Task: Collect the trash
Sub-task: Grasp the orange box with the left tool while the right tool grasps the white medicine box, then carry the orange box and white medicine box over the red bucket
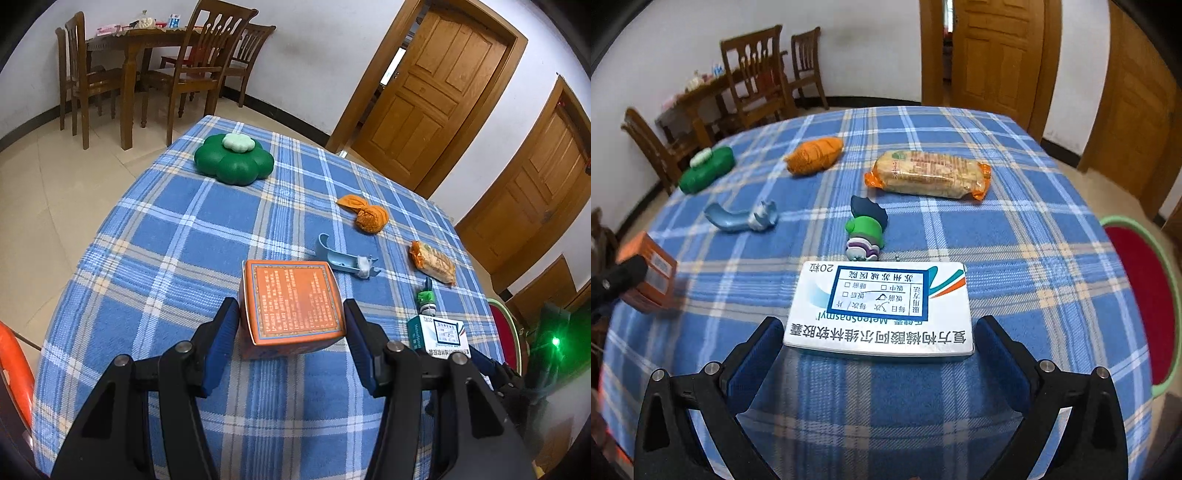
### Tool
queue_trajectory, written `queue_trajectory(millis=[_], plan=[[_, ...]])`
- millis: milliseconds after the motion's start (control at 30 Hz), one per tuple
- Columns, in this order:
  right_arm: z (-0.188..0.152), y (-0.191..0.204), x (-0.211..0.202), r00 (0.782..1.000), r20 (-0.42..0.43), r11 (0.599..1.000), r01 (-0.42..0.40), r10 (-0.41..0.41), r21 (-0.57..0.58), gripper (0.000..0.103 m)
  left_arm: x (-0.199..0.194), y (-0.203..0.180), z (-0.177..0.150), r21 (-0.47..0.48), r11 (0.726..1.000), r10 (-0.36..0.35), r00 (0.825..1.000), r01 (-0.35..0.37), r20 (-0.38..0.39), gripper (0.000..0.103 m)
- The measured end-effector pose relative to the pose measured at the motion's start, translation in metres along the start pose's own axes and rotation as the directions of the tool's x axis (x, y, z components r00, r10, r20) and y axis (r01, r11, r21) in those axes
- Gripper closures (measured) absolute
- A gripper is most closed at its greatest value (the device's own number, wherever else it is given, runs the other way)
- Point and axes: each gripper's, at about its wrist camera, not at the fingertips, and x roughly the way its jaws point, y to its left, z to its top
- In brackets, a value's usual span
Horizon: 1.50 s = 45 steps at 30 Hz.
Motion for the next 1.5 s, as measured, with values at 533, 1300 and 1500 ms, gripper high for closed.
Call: queue_trajectory(millis=[533, 1300, 1500], plan=[[-0.015, -0.036, -0.036, 0.996, 0.051, 0.995, -0.076, 0.072, 0.071, 0.012, -0.006, -0.026, -0.006, 0.031, 0.999, -0.039, 0.999, 0.039, -0.011, 0.046], [-0.035, -0.117, -0.102, 0.983, 0.183, 0.965, -0.051, 0.003, 0.259, 0.012, -0.007, -0.102, -0.019, 0.139, 0.974, -0.171, 0.982, 0.18, -0.075, 0.046], [-0.043, -0.15, -0.111, 0.98, 0.197, 0.944, -0.029, -0.039, 0.33, 0.012, -0.003, -0.129, -0.023, 0.188, 0.96, -0.189, 0.977, 0.205, -0.1, 0.046]])
